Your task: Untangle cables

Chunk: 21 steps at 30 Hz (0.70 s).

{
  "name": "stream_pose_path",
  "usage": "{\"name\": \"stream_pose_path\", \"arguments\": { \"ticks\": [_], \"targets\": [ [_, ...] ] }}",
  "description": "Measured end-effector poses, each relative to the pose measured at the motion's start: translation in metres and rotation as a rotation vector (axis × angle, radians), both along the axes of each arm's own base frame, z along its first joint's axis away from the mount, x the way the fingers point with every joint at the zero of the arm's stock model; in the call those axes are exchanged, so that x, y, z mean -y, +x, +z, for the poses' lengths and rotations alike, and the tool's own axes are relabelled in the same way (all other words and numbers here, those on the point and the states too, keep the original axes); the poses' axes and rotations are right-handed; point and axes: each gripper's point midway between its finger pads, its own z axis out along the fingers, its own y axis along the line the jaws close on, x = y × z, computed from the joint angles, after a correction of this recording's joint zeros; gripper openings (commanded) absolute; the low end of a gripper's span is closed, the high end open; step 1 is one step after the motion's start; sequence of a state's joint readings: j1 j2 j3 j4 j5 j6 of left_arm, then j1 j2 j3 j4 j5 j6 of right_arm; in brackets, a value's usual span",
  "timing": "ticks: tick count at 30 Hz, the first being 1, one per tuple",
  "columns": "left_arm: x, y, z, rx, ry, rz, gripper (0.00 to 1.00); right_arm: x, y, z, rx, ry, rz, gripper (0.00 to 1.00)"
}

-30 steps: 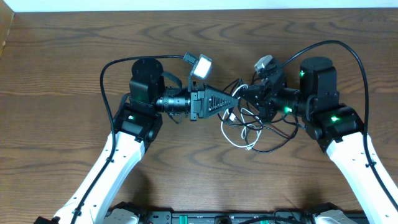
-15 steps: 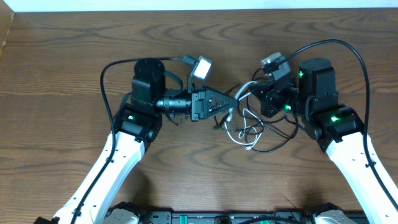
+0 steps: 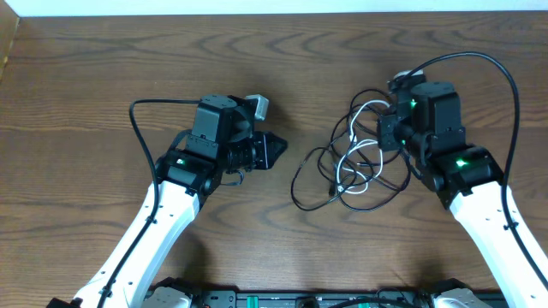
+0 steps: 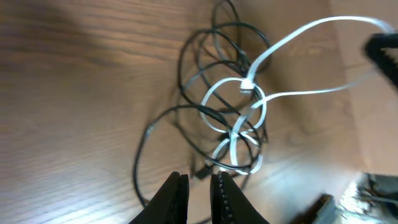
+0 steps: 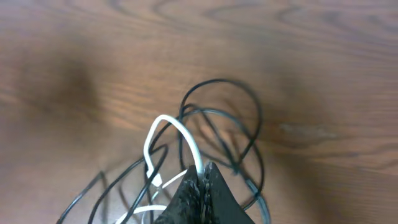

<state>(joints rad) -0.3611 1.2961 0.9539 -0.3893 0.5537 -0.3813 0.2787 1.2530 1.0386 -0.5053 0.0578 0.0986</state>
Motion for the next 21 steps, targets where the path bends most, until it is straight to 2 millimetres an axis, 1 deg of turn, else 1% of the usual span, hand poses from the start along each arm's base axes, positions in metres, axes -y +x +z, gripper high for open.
{"name": "stream_pose_path", "arguments": {
  "ticks": [2,3,5,6,9,11,15,18,20,21],
  "targets": [
    [-0.003,0.002,-0.001,0.008,0.016,0.011,0.17,0.0,0.007,0.017,0.044,0.008,-0.007,0.01],
    [-0.004,0.003,-0.002,0.011,0.023,0.016,0.17,-0.001,0.012,0.031,0.079,0.019,-0.006,0.01],
    [-0.005,0.004,-0.003,0.016,0.033,0.019,0.17,-0.005,0.021,0.066,0.159,0.042,0.0,0.01],
    [-0.006,0.004,-0.003,0.015,0.037,0.022,0.21,-0.006,0.024,0.086,0.204,0.056,0.001,0.01],
    [-0.007,0.003,-0.005,0.012,0.047,0.025,0.22,-0.009,0.03,0.146,0.331,0.095,0.009,0.01],
    [-0.008,0.003,-0.006,0.007,0.052,0.027,0.22,-0.011,0.029,0.185,0.412,0.123,0.022,0.01],
    [-0.008,0.004,-0.011,-0.005,0.059,0.029,0.22,-0.016,0.021,0.25,0.557,0.178,0.058,0.01],
    [-0.008,0.004,-0.014,-0.014,0.063,0.029,0.22,-0.016,0.013,0.287,0.643,0.206,0.072,0.01],
    [-0.008,0.005,-0.015,-0.017,0.064,0.029,0.22,-0.015,0.008,0.303,0.679,0.215,0.075,0.01],
    [-0.008,0.004,-0.015,-0.017,0.064,0.029,0.22,-0.015,0.006,0.305,0.684,0.217,0.076,0.01]
  ]
}}
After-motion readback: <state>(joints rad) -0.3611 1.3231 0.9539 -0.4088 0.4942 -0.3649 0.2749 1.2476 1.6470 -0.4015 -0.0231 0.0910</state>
